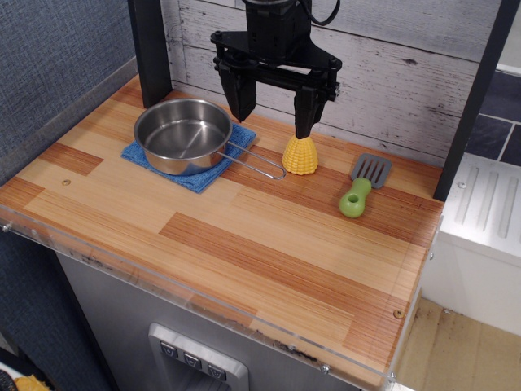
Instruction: PICK UP THE VESSEL AND PUT ANOTHER SIDE OF THE TABLE
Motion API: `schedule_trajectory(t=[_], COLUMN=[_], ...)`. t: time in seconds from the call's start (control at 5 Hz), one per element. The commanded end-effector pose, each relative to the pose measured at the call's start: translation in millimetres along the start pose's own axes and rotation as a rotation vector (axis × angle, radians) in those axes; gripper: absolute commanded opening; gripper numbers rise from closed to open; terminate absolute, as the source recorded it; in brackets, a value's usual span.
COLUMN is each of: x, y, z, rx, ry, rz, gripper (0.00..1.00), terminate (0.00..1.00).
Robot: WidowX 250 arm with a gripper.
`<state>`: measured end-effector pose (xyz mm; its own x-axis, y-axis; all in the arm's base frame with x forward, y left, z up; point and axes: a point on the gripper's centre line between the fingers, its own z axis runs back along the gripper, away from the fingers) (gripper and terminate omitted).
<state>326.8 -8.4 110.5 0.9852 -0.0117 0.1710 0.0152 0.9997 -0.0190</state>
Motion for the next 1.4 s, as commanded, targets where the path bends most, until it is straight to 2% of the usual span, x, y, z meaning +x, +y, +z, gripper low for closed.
schedule_trajectory(t=[0.0, 0.2, 0.4, 0.6, 0.8, 1.2], x=[0.0, 6.5, 21.6, 33.0, 33.6, 42.4], y=[0.0, 9.6, 26.3, 52.0, 70.5, 76.1], z=[0.0, -1.7, -11.0, -24.1, -40.7, -57.5], rx=[0.000, 0.011, 0.016, 0.033, 0.059, 0.075], ry=[0.000, -0.037, -0.105, -0.122, -0.100, -0.078], rz=[0.000, 0.058, 0.125, 0.183, 0.244, 0.257], gripper=[1.00, 1.00, 1.00, 1.00, 1.00, 1.00], terminate=[0.00, 0.00, 0.00, 0.00, 0.00, 0.00])
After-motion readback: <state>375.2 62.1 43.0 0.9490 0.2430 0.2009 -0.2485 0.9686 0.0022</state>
